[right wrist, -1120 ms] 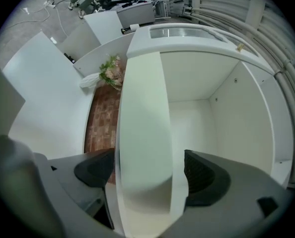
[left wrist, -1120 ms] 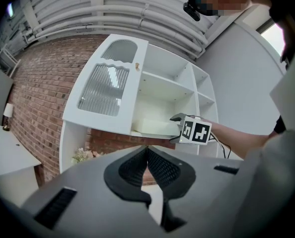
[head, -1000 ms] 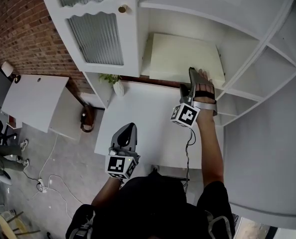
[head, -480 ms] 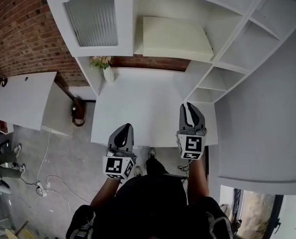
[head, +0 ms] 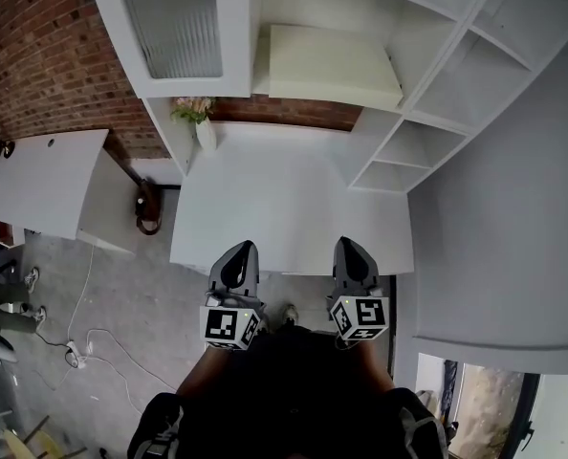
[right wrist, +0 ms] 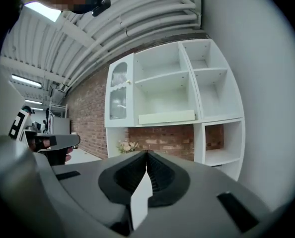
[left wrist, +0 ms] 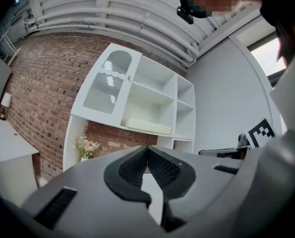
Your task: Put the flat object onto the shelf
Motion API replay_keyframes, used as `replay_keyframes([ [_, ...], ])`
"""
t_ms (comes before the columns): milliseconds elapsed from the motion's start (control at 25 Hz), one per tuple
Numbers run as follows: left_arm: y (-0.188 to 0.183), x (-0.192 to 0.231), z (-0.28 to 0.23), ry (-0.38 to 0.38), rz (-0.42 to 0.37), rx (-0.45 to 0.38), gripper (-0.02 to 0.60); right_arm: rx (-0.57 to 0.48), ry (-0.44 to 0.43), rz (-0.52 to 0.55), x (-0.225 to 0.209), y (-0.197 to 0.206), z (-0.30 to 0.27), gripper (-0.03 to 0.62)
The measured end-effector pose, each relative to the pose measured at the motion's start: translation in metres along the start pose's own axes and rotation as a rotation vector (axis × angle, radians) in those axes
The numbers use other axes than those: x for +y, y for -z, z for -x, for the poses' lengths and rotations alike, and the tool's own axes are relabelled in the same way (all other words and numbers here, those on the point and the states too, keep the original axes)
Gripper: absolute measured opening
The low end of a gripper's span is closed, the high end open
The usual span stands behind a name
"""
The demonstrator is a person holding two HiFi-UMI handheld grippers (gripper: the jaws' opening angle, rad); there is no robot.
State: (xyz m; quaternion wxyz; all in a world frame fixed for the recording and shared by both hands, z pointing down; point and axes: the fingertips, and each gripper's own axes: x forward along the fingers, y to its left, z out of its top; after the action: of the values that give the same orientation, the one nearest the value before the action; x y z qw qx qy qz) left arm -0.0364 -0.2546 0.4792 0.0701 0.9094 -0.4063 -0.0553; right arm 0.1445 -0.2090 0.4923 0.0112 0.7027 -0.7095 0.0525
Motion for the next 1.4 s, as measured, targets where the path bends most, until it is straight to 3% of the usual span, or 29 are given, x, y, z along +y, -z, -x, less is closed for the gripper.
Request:
replay_keyframes([
  [120, 0.004, -0.008, 0.000, -0.011, 0.019, -0.002, 0.009, 0.011, -0.024, -0.059, 0.000, 0.010, 0.010, 0.026],
  [320, 0.010, -0.024, -0.008, -0.015, 0.016, 0.000, 0.009, 0.001, -0.041, -0.069, -0.006, 0.018, 0.020, 0.028],
  [1400, 0.015, -0.037, -0.020, -0.034, 0.007, 0.014, 0.009, -0.044, -0.058, -0.021, -0.025, 0.008, 0.021, 0.026],
])
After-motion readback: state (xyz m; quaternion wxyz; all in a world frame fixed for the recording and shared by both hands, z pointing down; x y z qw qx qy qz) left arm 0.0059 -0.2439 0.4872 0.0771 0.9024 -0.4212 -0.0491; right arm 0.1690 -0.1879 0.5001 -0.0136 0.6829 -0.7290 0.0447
